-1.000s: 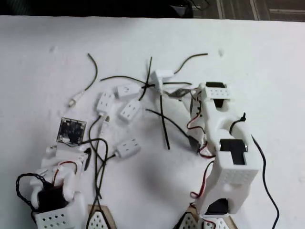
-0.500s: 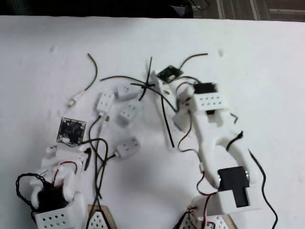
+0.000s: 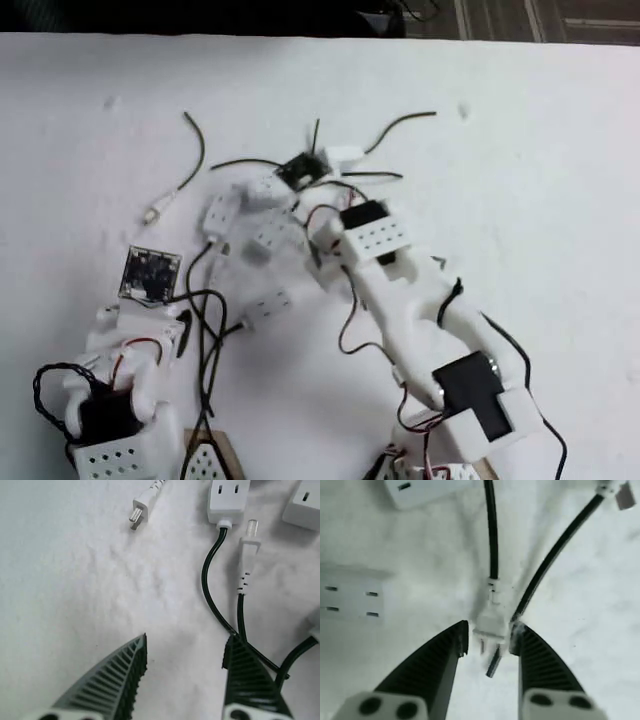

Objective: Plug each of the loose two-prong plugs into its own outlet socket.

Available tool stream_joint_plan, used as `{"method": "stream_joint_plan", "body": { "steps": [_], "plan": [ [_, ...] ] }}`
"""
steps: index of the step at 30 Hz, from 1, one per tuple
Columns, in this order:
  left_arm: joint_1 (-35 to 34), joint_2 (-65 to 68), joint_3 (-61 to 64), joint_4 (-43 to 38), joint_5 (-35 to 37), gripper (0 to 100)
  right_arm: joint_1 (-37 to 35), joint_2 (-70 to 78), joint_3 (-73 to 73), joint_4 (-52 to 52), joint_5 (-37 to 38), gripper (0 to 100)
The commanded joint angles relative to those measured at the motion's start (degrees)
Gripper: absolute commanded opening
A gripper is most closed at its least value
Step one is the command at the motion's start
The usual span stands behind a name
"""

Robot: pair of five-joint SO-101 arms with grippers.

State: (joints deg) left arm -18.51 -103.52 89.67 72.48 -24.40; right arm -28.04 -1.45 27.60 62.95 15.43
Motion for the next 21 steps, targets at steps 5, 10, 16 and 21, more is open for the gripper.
{"method": "stream_joint_plan", "body": {
  "steps": [5,10,16,21],
  "plan": [
    [-0.6,-0.5,-0.3,0.2,-0.1,25,-2.1,-2.7,-9.1,6.7,-2.5,14.2],
    [-0.6,-0.5,-0.3,0.3,-0.1,25,1.3,3.6,-17.0,13.1,-2.0,14.1],
    [-0.6,-0.5,-0.3,0.3,-0.1,25,5.1,16.7,-24.9,17.5,2.5,14.1],
    [-0.6,-0.5,-0.3,0.3,-0.1,25,6.4,24.1,-30.1,19.5,2.6,14.1]
  ]
}}
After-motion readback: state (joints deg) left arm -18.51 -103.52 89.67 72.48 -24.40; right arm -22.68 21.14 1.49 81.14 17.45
